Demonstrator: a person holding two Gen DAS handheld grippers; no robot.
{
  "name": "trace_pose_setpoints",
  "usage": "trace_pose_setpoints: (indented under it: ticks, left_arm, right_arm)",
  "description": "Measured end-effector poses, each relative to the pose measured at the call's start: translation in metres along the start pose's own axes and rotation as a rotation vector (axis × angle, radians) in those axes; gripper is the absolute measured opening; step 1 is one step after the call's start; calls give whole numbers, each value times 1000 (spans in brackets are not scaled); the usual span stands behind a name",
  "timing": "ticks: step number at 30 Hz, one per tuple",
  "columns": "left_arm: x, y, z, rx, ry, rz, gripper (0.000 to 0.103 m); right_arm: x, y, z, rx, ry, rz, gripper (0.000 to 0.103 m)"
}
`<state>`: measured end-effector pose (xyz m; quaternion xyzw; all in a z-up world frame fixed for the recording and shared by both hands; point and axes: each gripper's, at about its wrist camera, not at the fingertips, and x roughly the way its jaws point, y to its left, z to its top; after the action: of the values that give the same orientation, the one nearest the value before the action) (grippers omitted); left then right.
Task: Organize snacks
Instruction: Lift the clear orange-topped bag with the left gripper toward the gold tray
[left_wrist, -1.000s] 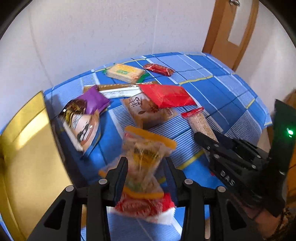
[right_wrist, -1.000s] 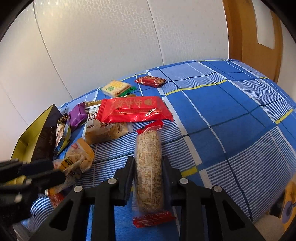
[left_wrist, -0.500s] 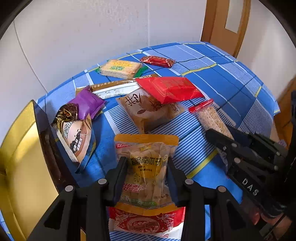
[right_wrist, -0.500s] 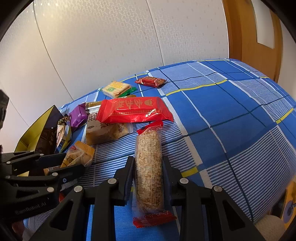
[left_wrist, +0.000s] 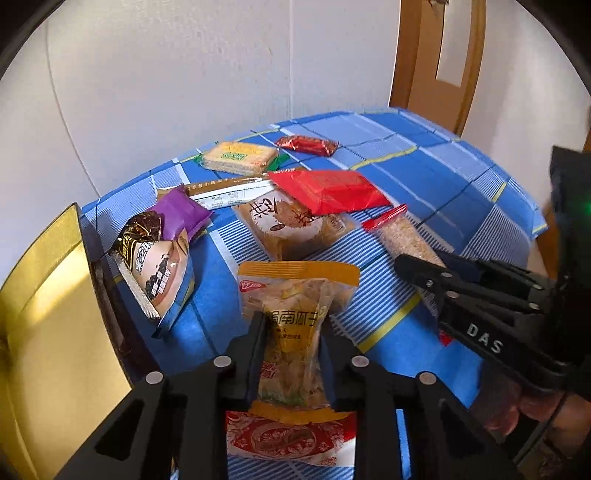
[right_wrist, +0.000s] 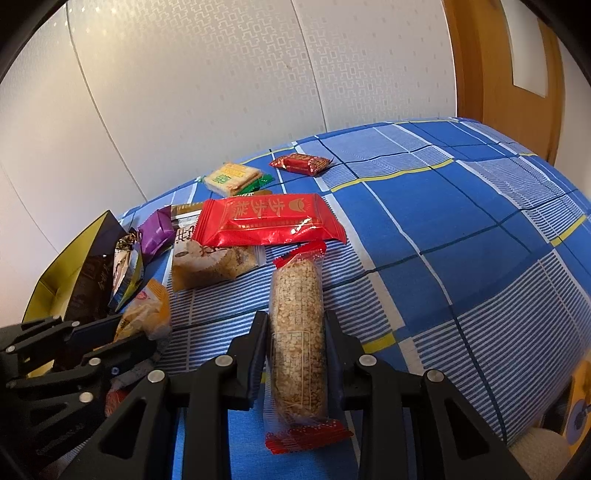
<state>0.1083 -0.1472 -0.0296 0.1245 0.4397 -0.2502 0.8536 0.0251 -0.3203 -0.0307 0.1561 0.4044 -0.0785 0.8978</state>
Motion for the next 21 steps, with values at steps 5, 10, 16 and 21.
trace_pose_setpoints:
  ticks: [5, 10, 16, 21]
  left_arm:
    - [-10, 1, -7, -66, -36, -62, 25]
    - [-26, 7, -12, -123, -86, -90, 25]
    - [-53, 22, -15, -198, -150, -106, 25]
    - [-77, 43, -22, -268, -195, -102, 21]
  right_arm:
    - [0, 1, 0, 1, -4, 0, 30]
    - [0, 2, -1, 2, -6, -1, 30]
    - [0, -2, -1, 30, -15, 16, 29]
    - [-1, -7, 0, 84, -25, 80, 29]
